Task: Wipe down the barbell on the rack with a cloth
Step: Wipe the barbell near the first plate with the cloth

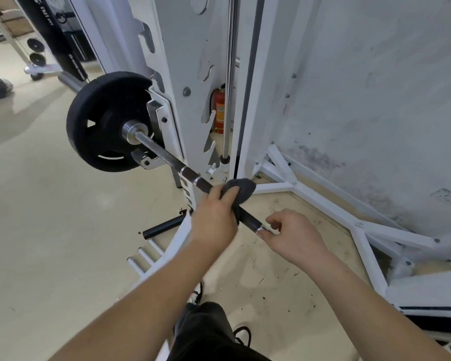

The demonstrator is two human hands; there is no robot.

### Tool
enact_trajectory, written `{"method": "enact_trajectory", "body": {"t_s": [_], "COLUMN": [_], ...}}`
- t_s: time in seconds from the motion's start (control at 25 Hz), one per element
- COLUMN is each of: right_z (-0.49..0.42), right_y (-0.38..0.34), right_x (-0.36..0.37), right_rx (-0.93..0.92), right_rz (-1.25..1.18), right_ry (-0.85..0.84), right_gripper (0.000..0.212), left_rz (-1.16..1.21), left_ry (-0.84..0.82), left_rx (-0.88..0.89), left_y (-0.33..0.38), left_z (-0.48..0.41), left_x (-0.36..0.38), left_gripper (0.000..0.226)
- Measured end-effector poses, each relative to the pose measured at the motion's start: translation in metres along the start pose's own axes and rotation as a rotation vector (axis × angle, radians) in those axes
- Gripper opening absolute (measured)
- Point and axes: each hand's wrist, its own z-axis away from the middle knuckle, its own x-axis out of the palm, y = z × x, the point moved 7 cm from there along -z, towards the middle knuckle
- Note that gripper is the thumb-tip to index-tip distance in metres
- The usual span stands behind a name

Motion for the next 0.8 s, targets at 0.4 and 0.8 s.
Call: {"method": "enact_trajectory", "body": {"t_s": [0.4,0.8], "right_z": [0.009,-0.004], "right_y": [0.019,0.020], "right_x": [-0.012,-0.001], "right_rx": [0.133,0.137], "right_rz": [-0.214,-0.319], "right_ry": [0.084,0.047], "right_gripper": [0.023,0.043], "left_rz": [0.026,0.049], "left_ry": [0.090,0.162], "left_rx": [-0.109,-0.162], "left_y": [-0.011,-0.039], "left_z": [-0.005,-0.005], "left_x": [-0.010,-0.011], "left_gripper": [0.045,0.052]}}
